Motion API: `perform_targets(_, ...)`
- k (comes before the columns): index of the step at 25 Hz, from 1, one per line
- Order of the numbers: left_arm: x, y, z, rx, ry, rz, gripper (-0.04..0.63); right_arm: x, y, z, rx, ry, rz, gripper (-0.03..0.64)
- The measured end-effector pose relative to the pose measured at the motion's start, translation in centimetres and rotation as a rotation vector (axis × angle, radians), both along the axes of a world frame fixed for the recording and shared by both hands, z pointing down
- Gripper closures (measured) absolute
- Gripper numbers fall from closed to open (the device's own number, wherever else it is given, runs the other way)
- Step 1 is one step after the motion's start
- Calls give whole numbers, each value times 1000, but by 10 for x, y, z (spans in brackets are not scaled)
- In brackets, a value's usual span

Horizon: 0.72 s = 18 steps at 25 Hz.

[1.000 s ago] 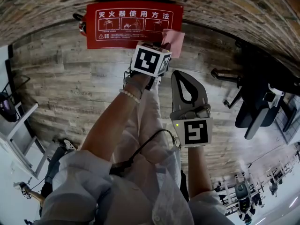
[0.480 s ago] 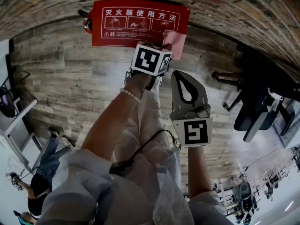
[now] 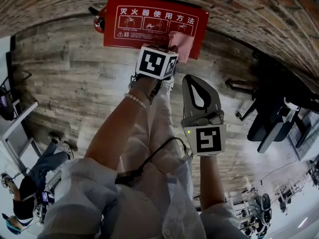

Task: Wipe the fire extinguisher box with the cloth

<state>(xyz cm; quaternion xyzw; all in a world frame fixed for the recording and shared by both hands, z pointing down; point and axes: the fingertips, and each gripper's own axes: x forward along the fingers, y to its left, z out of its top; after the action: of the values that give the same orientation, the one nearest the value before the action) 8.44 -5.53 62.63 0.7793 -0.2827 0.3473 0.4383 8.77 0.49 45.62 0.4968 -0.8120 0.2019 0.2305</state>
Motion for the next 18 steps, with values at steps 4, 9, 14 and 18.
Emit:
perform_targets(4, -16, -4, 0, 2, -6, -17, 581, -12, -2, -1, 2, 1, -21, 609)
perform_targets(9, -35, -8, -1, 6, -11, -45, 581, -25, -4, -2, 2, -1, -38, 609)
perform_targets(14, -57, -13, 0, 15, -20, -74, 581, -38, -7, -3, 2, 4, -60, 609)
perform_targets(18, -76, -16, 0, 22, -29, -88, 581, -49, -10, -4, 3, 7, -71, 609)
